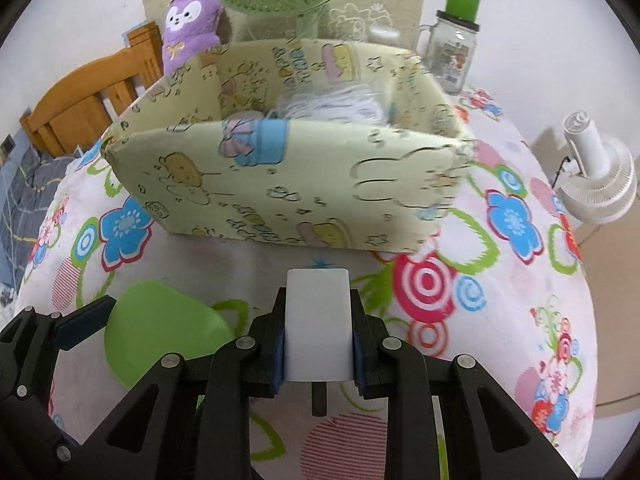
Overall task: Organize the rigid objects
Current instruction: 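Lift and carry the green case and charger plug with both tools over the fabric box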
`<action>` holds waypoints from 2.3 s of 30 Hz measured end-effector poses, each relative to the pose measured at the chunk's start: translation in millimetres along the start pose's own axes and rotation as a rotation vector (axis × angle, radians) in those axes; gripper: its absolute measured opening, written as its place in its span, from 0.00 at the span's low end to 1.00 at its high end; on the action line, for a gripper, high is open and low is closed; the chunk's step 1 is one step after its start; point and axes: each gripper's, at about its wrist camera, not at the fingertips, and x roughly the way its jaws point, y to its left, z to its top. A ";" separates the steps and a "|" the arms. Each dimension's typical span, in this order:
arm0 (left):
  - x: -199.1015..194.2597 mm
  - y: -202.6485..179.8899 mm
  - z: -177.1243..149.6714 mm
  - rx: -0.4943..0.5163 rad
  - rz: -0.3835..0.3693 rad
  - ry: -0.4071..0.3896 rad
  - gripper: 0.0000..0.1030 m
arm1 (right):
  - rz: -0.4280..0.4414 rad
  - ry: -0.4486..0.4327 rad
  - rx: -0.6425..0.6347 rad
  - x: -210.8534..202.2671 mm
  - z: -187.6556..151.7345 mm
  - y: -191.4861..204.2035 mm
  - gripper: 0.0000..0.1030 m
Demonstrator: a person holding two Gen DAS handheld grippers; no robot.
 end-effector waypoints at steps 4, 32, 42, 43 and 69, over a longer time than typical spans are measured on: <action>-12.3 -9.3 1.5 0.009 -0.001 -0.021 0.92 | -0.011 -0.015 0.010 -12.6 2.2 -5.9 0.28; -85.3 -28.6 29.3 0.025 0.015 -0.116 0.92 | -0.019 -0.090 0.096 -88.1 29.2 -28.2 0.28; -100.0 -23.4 42.5 0.011 0.020 -0.139 0.92 | -0.012 -0.108 0.089 -101.2 46.8 -24.6 0.28; -100.6 -22.5 45.1 0.008 0.021 -0.143 0.92 | -0.012 -0.109 0.084 -101.7 50.1 -23.9 0.28; -76.4 1.8 107.9 -0.012 0.034 -0.150 0.92 | 0.018 -0.100 0.048 -65.1 119.4 -13.8 0.28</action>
